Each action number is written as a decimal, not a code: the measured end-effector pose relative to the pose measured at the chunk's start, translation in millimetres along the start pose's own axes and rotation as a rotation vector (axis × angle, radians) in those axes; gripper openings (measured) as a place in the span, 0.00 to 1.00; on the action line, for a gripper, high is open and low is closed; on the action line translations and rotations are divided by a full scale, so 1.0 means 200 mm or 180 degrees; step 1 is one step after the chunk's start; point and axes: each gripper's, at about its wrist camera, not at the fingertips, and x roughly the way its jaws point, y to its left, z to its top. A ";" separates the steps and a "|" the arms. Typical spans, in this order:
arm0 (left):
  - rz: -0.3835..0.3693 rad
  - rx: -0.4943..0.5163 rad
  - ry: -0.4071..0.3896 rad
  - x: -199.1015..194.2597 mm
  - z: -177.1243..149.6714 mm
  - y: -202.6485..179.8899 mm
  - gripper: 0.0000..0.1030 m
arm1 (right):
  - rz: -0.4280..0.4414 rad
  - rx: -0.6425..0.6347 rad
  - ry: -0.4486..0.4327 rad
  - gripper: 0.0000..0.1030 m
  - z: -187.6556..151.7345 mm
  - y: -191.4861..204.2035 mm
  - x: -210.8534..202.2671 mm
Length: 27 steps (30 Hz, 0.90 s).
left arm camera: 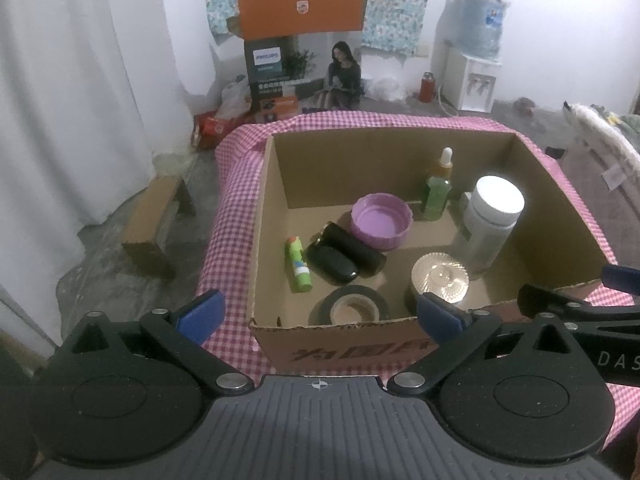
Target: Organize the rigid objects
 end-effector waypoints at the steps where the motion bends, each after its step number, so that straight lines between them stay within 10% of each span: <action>1: 0.0004 0.0003 0.0001 0.00 0.00 0.00 1.00 | 0.0009 0.0008 0.0009 1.00 0.00 0.00 0.00; 27: 0.0036 0.0037 0.0022 0.00 0.00 -0.01 0.99 | 0.0013 0.0056 0.0057 1.00 0.00 -0.01 0.01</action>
